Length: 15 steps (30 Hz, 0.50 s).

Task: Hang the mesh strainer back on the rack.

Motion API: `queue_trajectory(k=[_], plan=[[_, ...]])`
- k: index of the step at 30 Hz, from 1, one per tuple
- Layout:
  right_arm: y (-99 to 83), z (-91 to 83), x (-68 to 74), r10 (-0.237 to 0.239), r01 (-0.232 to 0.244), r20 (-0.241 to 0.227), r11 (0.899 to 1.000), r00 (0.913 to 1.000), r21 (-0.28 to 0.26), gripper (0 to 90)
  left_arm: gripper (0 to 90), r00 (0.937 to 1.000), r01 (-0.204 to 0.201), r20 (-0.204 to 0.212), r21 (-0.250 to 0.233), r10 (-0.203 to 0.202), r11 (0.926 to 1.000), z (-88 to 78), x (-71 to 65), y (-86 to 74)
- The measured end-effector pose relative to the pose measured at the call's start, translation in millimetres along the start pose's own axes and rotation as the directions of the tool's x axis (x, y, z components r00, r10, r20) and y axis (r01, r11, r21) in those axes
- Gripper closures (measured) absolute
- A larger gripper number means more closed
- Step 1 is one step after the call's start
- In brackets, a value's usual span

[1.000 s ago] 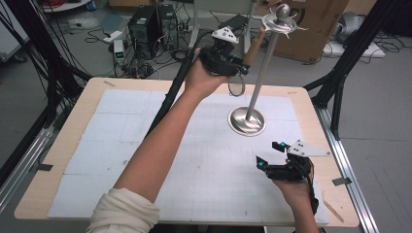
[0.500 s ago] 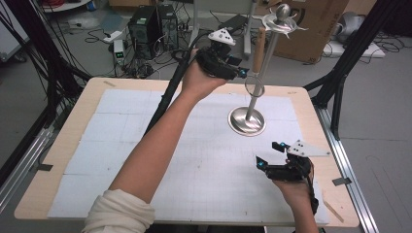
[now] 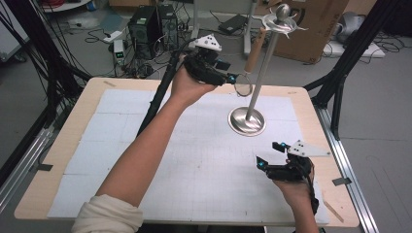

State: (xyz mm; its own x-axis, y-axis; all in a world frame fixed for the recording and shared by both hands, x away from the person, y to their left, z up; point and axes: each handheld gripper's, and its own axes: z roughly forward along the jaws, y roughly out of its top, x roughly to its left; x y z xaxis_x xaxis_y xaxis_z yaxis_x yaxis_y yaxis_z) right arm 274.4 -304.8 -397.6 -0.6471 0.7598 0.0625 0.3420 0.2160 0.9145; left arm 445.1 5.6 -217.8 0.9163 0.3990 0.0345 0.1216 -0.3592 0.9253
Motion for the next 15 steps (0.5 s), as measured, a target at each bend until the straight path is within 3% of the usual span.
queue_trajectory(k=[10, 15], plan=[[0.3, 1.2, 2.0, -0.004, 0.004, -0.004, 1.000, 1.0000, 0.005, 14.5, 45.8, 0.9998, 0.001, 0.018, -0.005, -0.001, 1.0000, -17.6, -3.2, -14.3], [0.6, 0.8, 2.8, -0.001, 0.001, -0.005, 1.000, 1.0000, 0.003, 14.5, 45.6, 0.9985, 0.001, 0.054, -0.021, 0.000, 0.9998, -30.7, -6.4, -27.2]])
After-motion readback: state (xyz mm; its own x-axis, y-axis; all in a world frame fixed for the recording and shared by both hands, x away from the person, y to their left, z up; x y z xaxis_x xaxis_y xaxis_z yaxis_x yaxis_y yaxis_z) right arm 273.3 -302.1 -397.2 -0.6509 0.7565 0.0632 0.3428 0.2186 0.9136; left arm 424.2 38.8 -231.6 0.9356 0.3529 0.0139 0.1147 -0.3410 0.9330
